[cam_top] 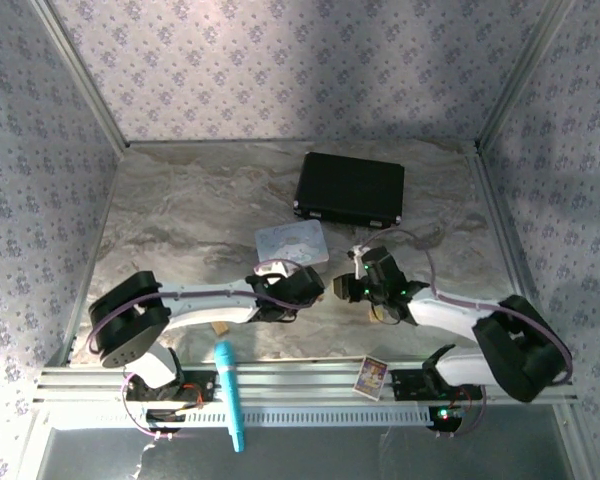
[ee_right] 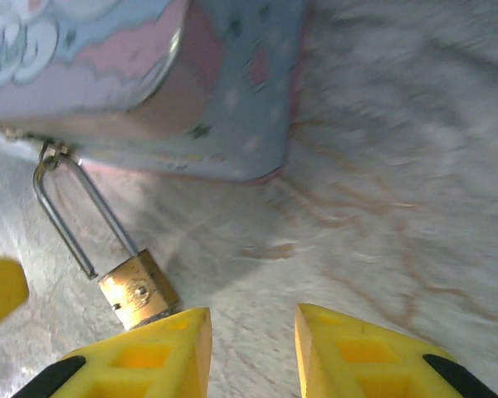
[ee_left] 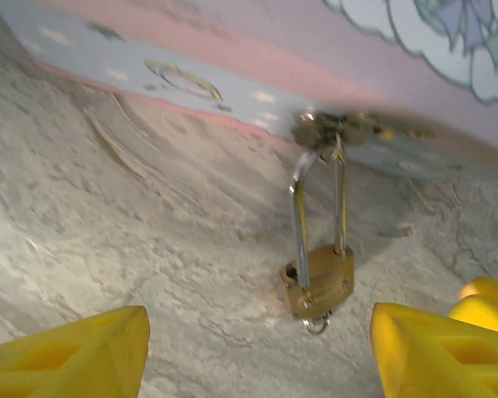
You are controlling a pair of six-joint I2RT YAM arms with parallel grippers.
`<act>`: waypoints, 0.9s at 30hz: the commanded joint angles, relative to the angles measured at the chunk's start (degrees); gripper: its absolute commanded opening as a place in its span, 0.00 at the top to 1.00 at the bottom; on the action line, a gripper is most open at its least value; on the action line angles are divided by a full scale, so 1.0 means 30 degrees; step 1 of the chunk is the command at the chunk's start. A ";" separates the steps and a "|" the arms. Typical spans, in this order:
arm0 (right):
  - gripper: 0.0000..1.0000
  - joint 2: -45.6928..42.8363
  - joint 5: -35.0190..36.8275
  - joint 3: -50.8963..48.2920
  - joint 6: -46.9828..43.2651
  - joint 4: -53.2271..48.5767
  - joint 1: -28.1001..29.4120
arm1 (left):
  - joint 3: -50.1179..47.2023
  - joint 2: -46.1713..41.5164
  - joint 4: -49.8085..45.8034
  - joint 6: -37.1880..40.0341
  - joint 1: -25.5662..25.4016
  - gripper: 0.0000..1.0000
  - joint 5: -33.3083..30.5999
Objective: Unlock a padlock with a key
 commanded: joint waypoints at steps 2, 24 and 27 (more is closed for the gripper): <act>0.67 -0.2294 0.1858 -0.0844 0.1437 -0.2608 -0.0482 | 0.1574 0.1958 -0.0806 -0.0766 0.0128 0.29 0.0257; 0.63 -0.6321 -0.0165 -0.1998 0.1518 -0.3745 -0.2308 | 0.0979 0.1477 -0.6323 0.0649 0.1561 0.62 0.2006; 0.63 -0.4996 -0.0550 -0.1554 0.1559 -0.3040 -0.2175 | -0.0073 0.0418 -0.6528 0.0950 0.1648 0.53 0.1797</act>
